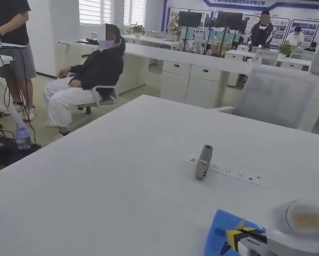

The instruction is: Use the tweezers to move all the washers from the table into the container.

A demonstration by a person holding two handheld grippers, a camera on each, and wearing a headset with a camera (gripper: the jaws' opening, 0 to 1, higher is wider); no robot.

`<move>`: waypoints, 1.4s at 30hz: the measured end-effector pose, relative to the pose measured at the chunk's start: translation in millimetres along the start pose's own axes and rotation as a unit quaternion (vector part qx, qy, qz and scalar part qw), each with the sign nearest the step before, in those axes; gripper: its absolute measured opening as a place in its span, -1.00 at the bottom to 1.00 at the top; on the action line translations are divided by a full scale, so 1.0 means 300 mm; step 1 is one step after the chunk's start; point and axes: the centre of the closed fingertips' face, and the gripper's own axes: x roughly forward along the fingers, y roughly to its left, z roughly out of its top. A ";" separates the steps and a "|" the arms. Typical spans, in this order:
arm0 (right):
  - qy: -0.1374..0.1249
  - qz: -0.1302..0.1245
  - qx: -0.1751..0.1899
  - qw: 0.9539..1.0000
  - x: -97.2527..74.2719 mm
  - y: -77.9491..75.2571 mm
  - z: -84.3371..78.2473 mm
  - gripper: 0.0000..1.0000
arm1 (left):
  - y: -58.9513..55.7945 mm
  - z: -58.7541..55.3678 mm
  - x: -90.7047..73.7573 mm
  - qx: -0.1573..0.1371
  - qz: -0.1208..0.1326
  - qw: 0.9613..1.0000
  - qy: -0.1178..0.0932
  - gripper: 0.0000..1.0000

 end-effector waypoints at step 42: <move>0.023 0.018 0.014 0.999 -0.162 0.068 -0.220 -0.97 | -0.016 0.008 0.004 0.008 -0.014 1.000 -0.002 0.88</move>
